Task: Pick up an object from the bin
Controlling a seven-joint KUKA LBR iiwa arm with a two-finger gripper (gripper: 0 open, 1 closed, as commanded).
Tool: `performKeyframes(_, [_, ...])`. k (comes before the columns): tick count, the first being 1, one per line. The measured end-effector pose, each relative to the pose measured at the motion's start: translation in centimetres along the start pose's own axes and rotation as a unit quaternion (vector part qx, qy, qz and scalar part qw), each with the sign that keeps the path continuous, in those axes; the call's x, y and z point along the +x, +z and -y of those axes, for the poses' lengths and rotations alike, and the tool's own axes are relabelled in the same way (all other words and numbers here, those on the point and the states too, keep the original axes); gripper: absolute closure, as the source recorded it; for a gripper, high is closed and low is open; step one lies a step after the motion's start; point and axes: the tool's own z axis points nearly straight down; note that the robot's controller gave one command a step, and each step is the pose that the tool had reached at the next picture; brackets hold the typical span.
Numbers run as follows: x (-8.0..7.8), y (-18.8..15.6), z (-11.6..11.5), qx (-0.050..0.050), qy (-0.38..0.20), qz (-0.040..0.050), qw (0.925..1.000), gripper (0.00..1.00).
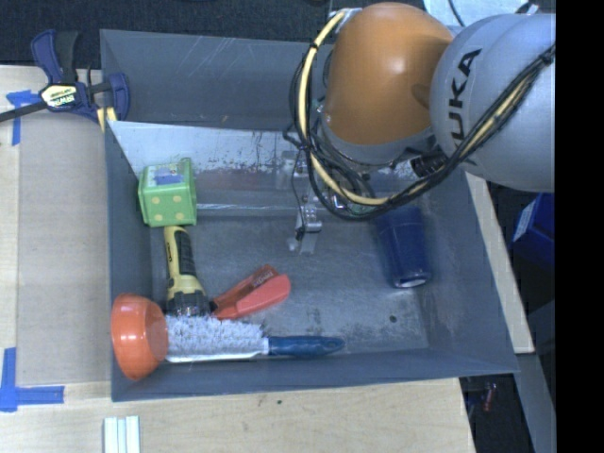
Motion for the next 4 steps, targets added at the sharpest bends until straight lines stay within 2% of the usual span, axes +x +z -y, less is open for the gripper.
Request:
performKeyframes(1, [-0.1, -0.5, 0.1, -0.001, 0.002, 0.0041, 1.0, 0.0])
performKeyframes(2, [4.7, 12.2, -3.0, 0.0, -0.105, 0.0052, 0.9945, 0.0])
performKeyframes(3, [6.0, 7.7, -4.2, 0.0, -0.104, 0.0104, 0.9945, 0.0])
performKeyframes(4, [6.0, 13.1, -4.6, 0.0, -0.146, 0.0042, 0.9893, 0.0])
